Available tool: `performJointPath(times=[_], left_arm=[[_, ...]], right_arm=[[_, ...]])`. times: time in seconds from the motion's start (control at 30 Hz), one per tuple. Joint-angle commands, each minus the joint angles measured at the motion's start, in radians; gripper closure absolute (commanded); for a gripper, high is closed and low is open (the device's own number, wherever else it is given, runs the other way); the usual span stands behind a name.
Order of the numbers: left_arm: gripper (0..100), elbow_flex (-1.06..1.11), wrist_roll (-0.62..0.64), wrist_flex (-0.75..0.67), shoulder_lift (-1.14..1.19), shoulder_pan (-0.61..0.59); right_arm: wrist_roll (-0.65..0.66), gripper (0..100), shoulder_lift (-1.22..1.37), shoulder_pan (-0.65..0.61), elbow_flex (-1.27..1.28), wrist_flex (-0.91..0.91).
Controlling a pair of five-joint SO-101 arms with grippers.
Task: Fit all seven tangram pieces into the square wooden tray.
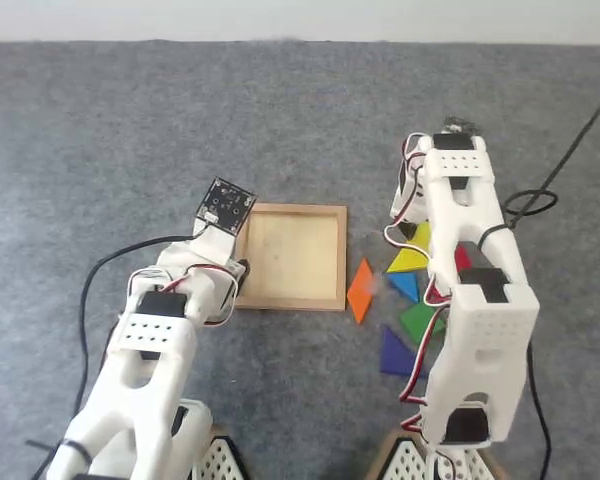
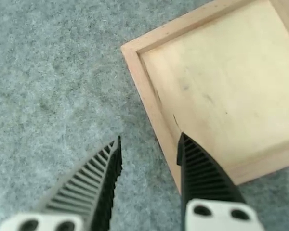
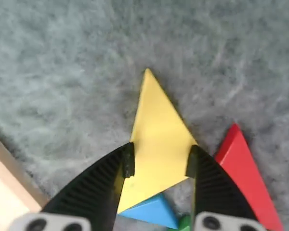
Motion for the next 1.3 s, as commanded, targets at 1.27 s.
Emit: performJointPath(times=[1.27], left_arm=[[82, -0.004, -0.011, 0.014, -0.035, -0.011]], right_arm=[[-0.224, 71.1, 0.142, -0.071, -0.146, 0.282]])
